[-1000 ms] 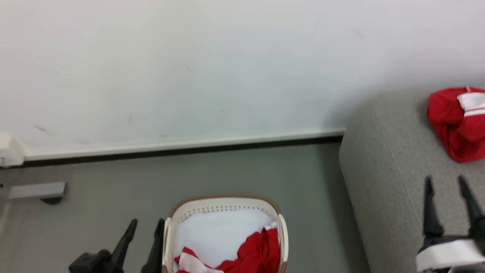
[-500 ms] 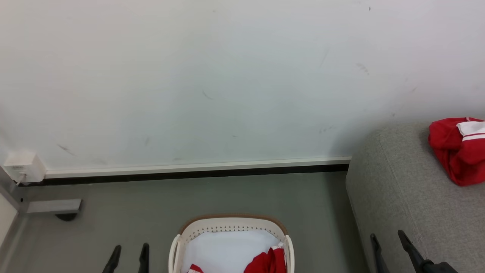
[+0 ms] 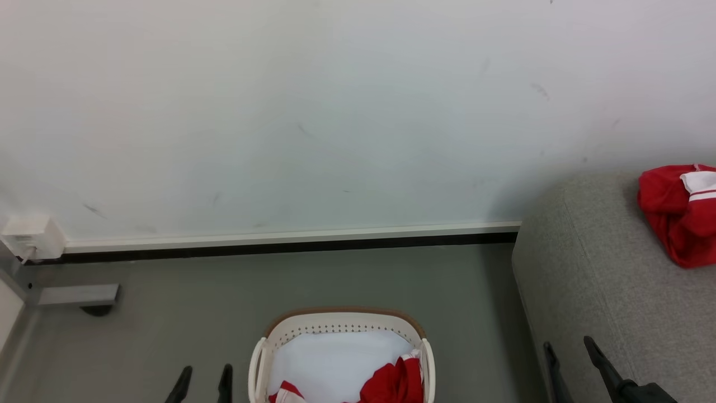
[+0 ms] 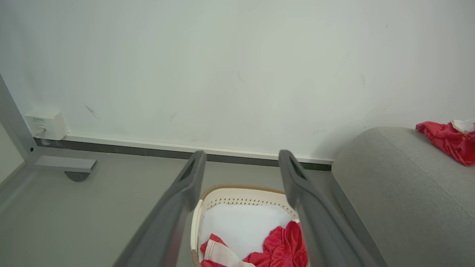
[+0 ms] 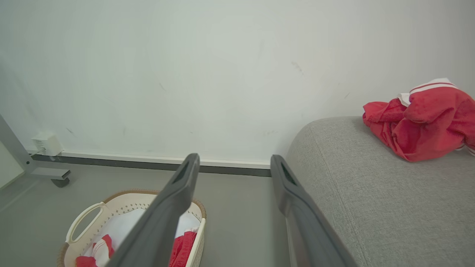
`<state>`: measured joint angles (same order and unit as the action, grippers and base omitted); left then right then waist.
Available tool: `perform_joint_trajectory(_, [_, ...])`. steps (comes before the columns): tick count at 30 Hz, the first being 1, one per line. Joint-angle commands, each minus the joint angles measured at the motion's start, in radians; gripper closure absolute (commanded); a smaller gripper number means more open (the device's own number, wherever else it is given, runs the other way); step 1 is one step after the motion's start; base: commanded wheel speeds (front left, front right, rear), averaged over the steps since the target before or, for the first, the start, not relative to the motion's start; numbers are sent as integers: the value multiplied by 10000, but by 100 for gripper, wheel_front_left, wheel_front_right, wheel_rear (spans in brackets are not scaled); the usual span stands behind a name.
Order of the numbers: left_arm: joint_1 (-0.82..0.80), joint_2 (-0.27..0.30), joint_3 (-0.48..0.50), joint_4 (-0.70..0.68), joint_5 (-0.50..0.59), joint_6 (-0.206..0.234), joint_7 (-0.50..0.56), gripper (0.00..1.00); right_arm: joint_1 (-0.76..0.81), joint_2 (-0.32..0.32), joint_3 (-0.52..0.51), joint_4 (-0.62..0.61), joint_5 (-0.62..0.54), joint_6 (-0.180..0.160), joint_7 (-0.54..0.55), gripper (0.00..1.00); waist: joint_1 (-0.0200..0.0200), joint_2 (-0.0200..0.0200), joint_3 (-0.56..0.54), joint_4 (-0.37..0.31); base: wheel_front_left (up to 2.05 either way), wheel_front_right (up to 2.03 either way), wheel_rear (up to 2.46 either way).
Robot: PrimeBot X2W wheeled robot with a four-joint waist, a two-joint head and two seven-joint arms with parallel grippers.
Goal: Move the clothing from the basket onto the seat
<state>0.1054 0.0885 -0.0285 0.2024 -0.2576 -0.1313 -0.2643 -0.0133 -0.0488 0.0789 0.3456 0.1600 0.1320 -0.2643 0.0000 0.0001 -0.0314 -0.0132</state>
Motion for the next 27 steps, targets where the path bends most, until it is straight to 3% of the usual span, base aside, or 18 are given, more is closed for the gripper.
perform_joint_trajectory(1, [-139,169,-141,124,-56,13,-3,0,-124,-30,-33,-56,-47,-25,-1,0,0,-1,123,-70,0,0,0])
perform_joint_trajectory(5, [-657,546,-1002,657,-189,12,-3,0,-387,-29,-147,-230,-181,-24,-1,0,0,-1,545,-223,0,0,0])
perform_joint_trajectory(12, [-3041,1372,-2901,1608,-593,11,530,0,-1203,-27,-526,-951,-569,-24,-1,0,0,-1,2614,-517,0,0,0])
perform_joint_trajectory(20, [-5763,1888,-5318,2911,-1379,12,1250,0,-2074,-22,-722,-1983,-998,-24,0,0,0,-1,5085,-979,0,0,0])
perform_joint_trajectory(27, [-7948,2116,-7127,4359,-2331,12,1103,0,-2602,-22,-734,-3124,-1129,-24,-1,0,0,-1,7116,-1088,0,0,0])
